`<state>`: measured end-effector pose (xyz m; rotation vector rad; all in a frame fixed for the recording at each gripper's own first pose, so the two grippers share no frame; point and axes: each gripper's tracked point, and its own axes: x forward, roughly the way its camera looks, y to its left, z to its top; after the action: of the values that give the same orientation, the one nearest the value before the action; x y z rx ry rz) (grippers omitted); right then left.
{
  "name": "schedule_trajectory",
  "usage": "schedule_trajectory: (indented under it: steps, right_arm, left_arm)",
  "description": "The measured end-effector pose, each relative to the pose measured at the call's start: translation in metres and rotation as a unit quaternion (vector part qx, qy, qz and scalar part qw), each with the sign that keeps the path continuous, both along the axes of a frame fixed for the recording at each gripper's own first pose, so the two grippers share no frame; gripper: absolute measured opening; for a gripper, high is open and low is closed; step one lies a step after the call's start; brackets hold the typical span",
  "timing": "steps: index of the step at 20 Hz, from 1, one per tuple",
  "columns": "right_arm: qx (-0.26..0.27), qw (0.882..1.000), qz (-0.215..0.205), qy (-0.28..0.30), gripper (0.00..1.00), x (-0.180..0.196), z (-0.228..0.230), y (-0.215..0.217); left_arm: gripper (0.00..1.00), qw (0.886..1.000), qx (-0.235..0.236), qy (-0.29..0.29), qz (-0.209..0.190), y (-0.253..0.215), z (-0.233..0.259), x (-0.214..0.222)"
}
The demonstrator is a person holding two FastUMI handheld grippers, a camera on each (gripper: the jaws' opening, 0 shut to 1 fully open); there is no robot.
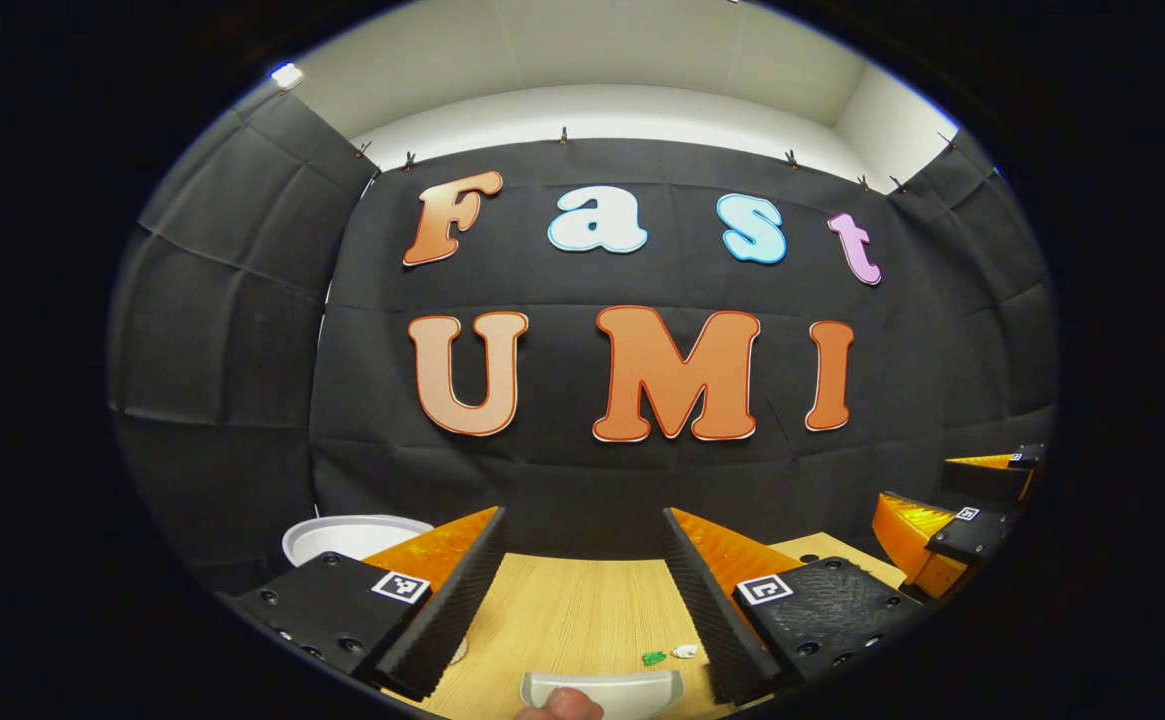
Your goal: Pick up the small broom and dustpan from the desktop, sweep the trash into the dustpan with the broom, and then empty the trash into the garbage bin.
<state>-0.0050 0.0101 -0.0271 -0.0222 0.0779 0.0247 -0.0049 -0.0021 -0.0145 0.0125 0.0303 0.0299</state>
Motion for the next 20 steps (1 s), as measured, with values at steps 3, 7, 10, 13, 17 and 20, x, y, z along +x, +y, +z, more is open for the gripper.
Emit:
schedule_trajectory:
  steps: [3,7,10,13,17,20]
  right_arm:
    - [0.003,1.000,-0.008,0.007,0.93,-0.004,-0.004,0.005]
    - [-0.004,1.000,-0.018,0.011,0.93,-0.013,-0.009,0.018]
    - [-0.018,0.999,-0.030,0.018,0.93,-0.022,-0.016,0.028]
    - [-0.021,0.998,-0.030,0.050,0.94,-0.030,-0.036,0.040]
    - [-0.034,0.992,-0.006,0.124,0.94,-0.028,-0.080,0.041]
    - [-0.028,0.983,0.015,0.180,0.94,-0.025,-0.125,0.037]
  left_arm:
    - [0.95,1.000,-0.003,0.001,-0.008,-0.001,-0.002,0.000]
    - [0.95,1.000,-0.004,0.009,-0.021,-0.002,-0.004,-0.002]
    - [0.95,0.999,-0.006,0.023,-0.033,-0.004,-0.006,-0.002]
    - [0.95,0.998,-0.019,0.051,-0.040,-0.008,-0.014,0.001]
    - [0.95,0.986,-0.055,0.147,-0.048,-0.024,-0.058,0.010]
    - [0.96,0.971,-0.063,0.227,-0.032,-0.039,-0.099,0.009]
